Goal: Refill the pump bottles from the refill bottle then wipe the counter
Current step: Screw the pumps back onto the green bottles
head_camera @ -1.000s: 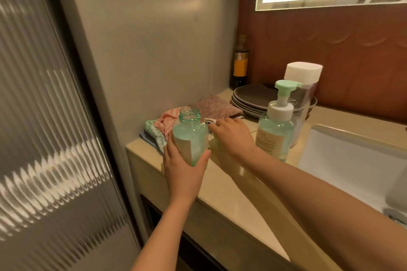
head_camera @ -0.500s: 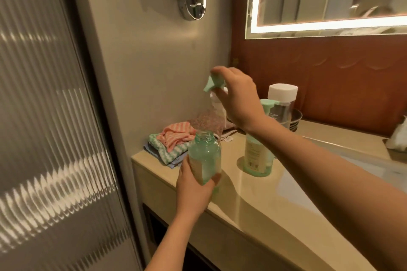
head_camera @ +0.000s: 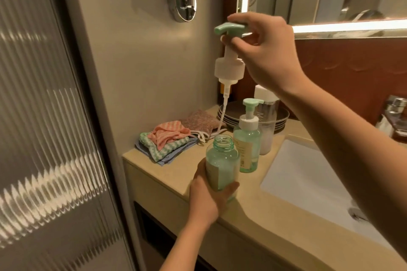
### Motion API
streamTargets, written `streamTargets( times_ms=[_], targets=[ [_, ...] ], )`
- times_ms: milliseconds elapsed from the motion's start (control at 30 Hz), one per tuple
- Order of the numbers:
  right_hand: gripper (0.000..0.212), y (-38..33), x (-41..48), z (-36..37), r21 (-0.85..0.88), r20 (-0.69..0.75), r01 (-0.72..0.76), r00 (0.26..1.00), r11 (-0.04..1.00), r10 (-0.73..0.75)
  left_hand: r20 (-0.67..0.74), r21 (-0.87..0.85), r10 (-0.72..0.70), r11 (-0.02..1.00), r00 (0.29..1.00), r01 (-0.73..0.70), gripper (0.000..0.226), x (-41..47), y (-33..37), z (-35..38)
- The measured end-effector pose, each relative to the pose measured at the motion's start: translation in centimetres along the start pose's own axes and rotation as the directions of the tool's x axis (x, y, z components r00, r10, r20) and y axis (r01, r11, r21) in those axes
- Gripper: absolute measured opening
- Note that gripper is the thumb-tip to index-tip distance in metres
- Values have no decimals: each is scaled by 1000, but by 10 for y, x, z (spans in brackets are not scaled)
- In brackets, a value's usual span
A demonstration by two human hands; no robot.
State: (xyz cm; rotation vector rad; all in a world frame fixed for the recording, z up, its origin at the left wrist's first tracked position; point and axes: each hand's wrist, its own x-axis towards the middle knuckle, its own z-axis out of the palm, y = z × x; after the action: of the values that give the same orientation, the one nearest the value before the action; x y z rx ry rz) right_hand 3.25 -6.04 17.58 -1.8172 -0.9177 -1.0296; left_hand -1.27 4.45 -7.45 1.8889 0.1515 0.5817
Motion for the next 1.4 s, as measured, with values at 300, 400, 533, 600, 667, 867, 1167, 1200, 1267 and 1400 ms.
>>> streamTargets(
  times_ms=[300,400,533,600,667,867,1167,1200,1267,1400],
  targets=[
    [35,19,-26,-16,-103,131,-77,987,992,90,104,7,-24,1000,994,23,78,5,7,18],
    [36,29,-42,-10,-105,188,-125,972,987,143,163,59,-44,998,986,34,78,10,10,20],
    [35,45,-66,0,-77,245,-195,947,978,208,167,95,-33,995,985,17,69,11,12,22],
    [34,51,-75,2,-36,244,-248,937,968,249,170,117,-15,993,985,-5,67,11,12,23],
    [32,55,-80,2,1,215,-286,936,958,279,175,137,13,990,984,-38,75,11,10,23],
    [30,59,-87,-1,71,181,-303,941,950,287,196,160,8,986,981,-40,78,10,6,24],
    [33,59,-89,-6,137,222,-296,939,945,263,191,196,-16,980,981,-22,73,9,7,23],
    [33,59,-88,-7,140,234,-291,938,946,254,188,193,-16,981,982,-21,73,8,7,23],
    [34,60,-89,-8,159,242,-291,938,943,249,184,194,-10,981,983,-27,72,8,6,24],
    [34,64,-90,-4,177,221,-277,946,944,236,181,200,2,979,983,-39,72,8,6,23]
  ],
)
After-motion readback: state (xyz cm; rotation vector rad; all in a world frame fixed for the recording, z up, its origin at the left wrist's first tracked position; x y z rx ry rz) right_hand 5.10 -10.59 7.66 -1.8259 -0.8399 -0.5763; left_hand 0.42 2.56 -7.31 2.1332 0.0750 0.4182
